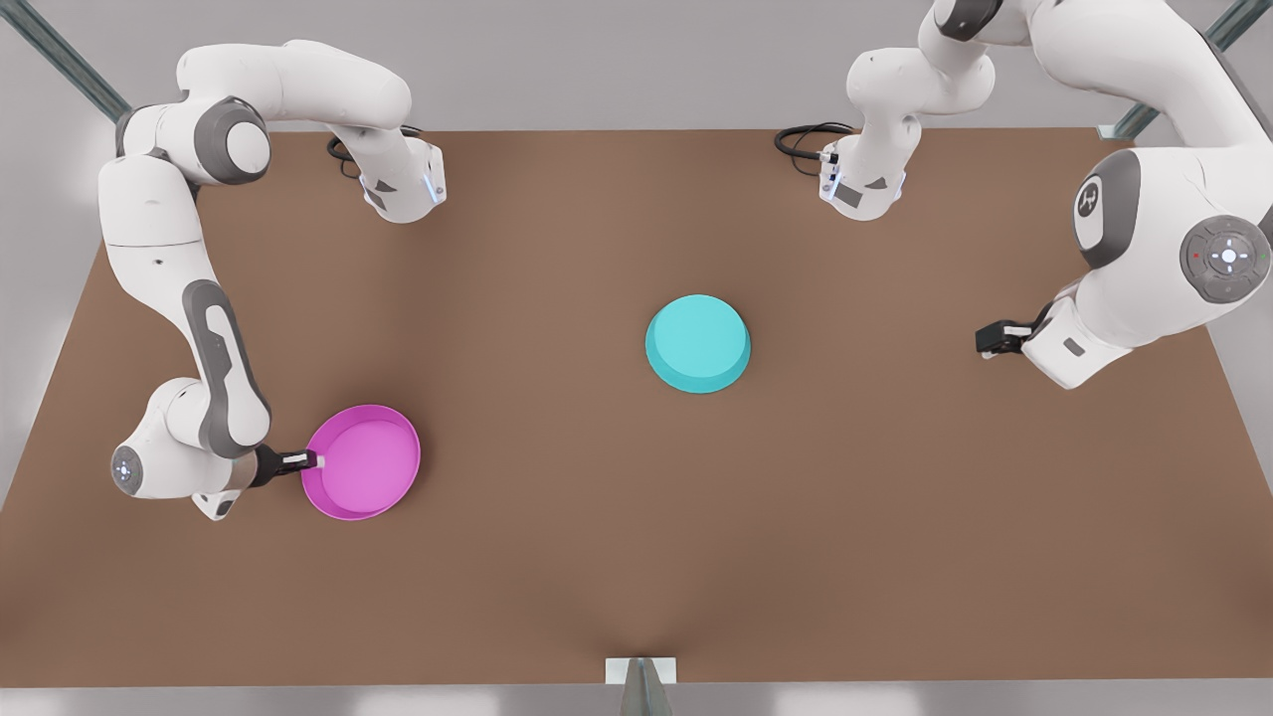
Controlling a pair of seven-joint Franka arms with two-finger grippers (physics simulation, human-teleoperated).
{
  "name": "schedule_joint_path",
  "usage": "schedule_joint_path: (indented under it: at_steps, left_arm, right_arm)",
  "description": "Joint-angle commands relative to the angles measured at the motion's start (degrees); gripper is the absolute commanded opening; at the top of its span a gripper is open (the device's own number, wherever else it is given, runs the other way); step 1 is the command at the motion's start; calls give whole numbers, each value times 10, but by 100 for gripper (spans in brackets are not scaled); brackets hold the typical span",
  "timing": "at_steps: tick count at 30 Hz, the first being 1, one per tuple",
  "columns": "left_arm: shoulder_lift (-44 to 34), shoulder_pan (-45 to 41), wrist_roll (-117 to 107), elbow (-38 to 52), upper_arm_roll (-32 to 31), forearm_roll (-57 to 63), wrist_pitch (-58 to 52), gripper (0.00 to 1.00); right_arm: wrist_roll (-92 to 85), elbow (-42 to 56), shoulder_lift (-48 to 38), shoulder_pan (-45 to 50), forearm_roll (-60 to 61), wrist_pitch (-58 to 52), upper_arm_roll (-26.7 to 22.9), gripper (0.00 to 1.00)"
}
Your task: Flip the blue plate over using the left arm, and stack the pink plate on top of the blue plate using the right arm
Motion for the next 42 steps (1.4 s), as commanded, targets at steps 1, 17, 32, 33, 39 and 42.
schedule_joint_path:
  at_steps: [1,17,32,33,39,42]
  left_arm:
    - [0,0,0,0,0,0,0,100]
    - [2,0,-1,0,0,0,-1,100]
    - [2,0,-1,0,0,0,-2,100]
    - [1,0,-1,0,0,0,-3,100]
    - [1,0,-1,0,0,0,-3,100]
    - [1,0,-1,0,0,0,-2,100]
  right_arm:
    - [0,0,0,1,0,0,0,32]
    - [-4,1,3,1,-2,1,0,21]
    - [-4,4,-4,-2,13,-24,5,21]
    - [-4,4,-4,1,33,-38,4,21]
    - [-4,4,-6,11,59,-56,13,21]
    - [-3,4,-6,21,59,-56,14,21]
